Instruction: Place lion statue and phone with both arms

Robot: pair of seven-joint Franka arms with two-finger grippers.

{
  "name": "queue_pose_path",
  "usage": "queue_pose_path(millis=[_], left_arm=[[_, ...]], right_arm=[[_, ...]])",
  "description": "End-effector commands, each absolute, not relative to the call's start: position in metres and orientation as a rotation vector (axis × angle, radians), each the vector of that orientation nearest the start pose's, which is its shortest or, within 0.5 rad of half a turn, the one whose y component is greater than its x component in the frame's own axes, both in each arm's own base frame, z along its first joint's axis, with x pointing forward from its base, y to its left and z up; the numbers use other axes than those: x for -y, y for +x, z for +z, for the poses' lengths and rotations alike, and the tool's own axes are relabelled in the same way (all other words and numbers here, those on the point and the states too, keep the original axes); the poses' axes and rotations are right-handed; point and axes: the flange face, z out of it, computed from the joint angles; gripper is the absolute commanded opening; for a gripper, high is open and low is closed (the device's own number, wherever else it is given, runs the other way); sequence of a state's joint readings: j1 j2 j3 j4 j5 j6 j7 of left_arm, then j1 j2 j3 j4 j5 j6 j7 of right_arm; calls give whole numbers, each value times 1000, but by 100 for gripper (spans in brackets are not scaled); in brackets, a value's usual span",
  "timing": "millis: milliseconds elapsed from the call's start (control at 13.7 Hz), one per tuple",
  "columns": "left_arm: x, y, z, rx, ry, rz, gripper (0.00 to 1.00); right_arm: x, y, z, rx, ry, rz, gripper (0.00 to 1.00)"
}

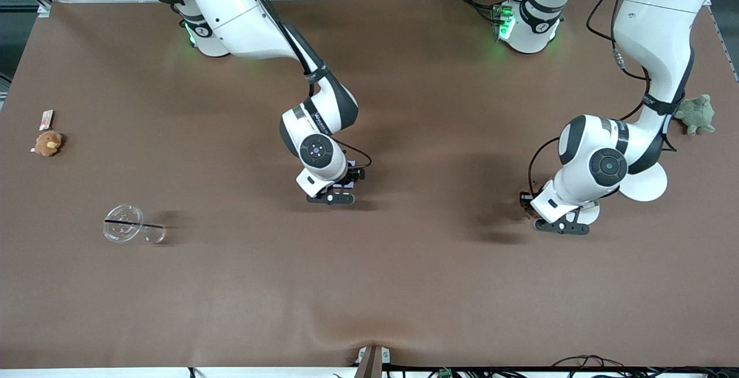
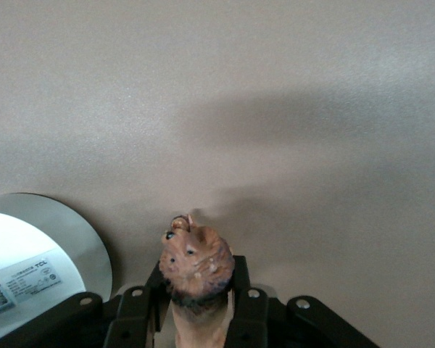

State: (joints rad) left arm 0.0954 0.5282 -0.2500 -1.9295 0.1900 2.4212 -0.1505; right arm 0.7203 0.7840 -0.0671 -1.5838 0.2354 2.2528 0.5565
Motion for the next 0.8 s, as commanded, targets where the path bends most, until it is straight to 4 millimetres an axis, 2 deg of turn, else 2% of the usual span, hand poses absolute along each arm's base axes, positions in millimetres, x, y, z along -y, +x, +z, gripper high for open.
queue_pose_path(millis=[0, 73, 146, 219, 292, 365, 438, 510, 583, 729], left_arm=[[83, 613, 217, -182, -3121, 6, 0], [82, 613, 217, -182, -3119, 9, 0], [82, 612, 215, -198, -3109, 13, 0], [82, 611, 214, -238, -3080, 13, 0], [79, 610, 213, -248, -3060, 9, 0], [79, 610, 212, -248, -3055, 9, 0], [79, 610, 212, -245, -3056, 9, 0], [79, 610, 212, -245, -3056, 11, 0], [79, 609, 209, -248, -3057, 18, 0], [79, 609, 204, -248, -3059, 25, 0]], right_arm=[[-429, 531, 158, -53, -3085, 247, 52], [-430, 531, 159, -53, -3084, 245, 42], [-428, 534, 161, -61, -3082, 244, 39], [-423, 537, 165, -75, -3082, 248, 39], [-417, 544, 177, -94, -3077, 240, 39], [-401, 556, 192, -128, -3074, 261, 39], [-379, 572, 207, -172, -3072, 274, 39], [-354, 590, 231, -214, -3056, 257, 39], [-330, 606, 247, -195, -3042, 233, 39], [-280, 636, 264, -144, -3031, 218, 39]])
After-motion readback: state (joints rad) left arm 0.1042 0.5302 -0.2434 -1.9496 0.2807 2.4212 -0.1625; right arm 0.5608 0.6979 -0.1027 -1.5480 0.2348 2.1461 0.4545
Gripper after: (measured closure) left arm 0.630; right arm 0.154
